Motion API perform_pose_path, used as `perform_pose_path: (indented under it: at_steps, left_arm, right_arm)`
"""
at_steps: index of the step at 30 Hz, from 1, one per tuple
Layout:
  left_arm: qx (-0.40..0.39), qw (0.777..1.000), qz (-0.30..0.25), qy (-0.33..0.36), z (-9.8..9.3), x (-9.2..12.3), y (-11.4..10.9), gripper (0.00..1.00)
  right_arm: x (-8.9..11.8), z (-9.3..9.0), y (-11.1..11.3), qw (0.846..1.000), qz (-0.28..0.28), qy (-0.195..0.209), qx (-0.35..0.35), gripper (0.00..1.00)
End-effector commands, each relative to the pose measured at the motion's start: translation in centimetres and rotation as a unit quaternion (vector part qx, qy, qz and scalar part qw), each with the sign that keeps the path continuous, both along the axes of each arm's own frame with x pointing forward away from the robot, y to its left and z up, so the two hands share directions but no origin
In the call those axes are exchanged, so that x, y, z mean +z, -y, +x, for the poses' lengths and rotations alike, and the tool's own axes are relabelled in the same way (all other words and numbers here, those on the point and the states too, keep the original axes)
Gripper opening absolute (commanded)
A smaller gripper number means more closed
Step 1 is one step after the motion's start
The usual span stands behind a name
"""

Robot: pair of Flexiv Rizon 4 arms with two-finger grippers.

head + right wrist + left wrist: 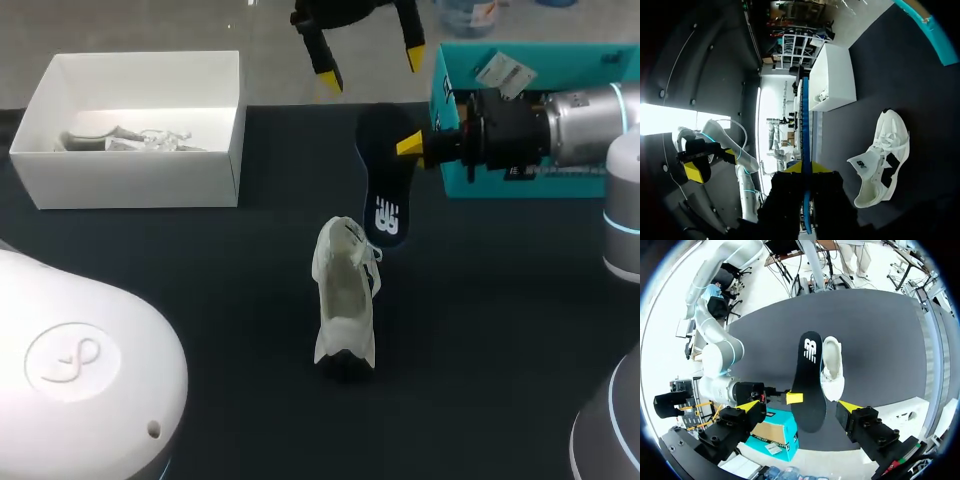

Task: Take the shoe out of the shoebox, open the shoe tongue, remove and reinsert the insole, then place the shoe into the shoebox

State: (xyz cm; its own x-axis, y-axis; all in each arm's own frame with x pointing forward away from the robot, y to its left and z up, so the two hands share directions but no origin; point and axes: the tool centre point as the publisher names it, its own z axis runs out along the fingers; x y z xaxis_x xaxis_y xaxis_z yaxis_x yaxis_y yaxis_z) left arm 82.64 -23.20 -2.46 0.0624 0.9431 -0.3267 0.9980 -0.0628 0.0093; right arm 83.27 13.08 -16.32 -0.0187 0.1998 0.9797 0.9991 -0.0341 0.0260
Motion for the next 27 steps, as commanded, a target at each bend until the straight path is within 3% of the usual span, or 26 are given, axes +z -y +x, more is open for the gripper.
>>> perform_pose_path:
  at_steps: [1,6,8,18,27]
  left_arm:
    - [-0.004,0.996,0.083,0.045,-0.8,0.3,0.5,1.0]
    - [-0.041,0.987,0.155,0.012,-0.8,0.0,0.3,1.0]
    - [-0.035,0.987,0.159,0.004,-0.7,-0.1,0.2,1.0]
    - [0.016,0.994,0.11,0.0,0.3,-1.0,0.9,1.0]
    - [0.023,0.994,0.103,0.006,0.3,-1.1,1.1,1.0]
  right_arm:
    - [-0.2,0.4,-0.3,1.0,-0.001,-0.003,0.004,0.0]
    - [0.0,0.4,-0.4,1.0,-0.003,-0.002,0.005,0.0]
    - [0.0,0.3,-0.4,1.0,-0.003,-0.001,0.003,0.0]
    - [0.1,0.4,-0.6,1.0,0.001,0.003,0.002,0.0]
    - [0.1,0.4,-0.5,1.0,0.0,0.003,0.004,0.0]
